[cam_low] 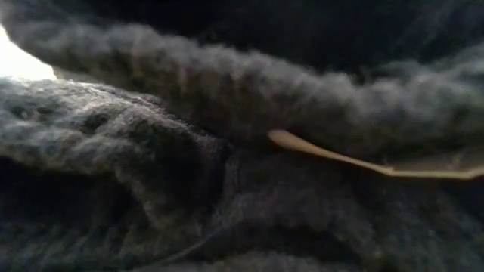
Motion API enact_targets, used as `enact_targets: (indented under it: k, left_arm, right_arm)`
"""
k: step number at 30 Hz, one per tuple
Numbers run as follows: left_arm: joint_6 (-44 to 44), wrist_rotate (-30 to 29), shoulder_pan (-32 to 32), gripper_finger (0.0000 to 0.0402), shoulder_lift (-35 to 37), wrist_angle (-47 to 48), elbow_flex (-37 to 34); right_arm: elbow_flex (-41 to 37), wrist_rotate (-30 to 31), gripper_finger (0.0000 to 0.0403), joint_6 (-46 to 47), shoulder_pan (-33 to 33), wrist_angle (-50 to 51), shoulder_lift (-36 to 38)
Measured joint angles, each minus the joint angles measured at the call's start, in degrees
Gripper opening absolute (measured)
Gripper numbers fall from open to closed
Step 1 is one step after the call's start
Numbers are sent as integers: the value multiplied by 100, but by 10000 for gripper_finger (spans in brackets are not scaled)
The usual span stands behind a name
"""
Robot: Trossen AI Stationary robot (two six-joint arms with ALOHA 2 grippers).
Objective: Pick & Place Cloths
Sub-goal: Put the green sock into the transparent bin
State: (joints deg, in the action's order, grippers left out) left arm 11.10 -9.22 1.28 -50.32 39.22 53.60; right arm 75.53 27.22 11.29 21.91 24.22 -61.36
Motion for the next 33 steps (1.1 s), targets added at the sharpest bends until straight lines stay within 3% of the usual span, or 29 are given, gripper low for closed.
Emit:
enact_targets:
  k: [8, 16, 26, 33]
  left_arm:
    - [-916, 893, -921, 8, -729, -472, 70]
    - [-1799, 936, -1697, 6, -1472, 199, 865]
    - [-2357, 956, -2616, 48, -1951, 608, 1357]
    - [-3301, 1529, -3092, 117, -2076, 286, 1366]
  right_arm:
    - [-600, 810, 19, 80, 420, -40, 352]
    - [-2021, 845, 19, -110, 599, -1193, 1490]
    - [-3400, 258, 19, -573, 590, -2325, 3059]
    - [-3603, 270, 19, -947, 590, -2601, 3545]
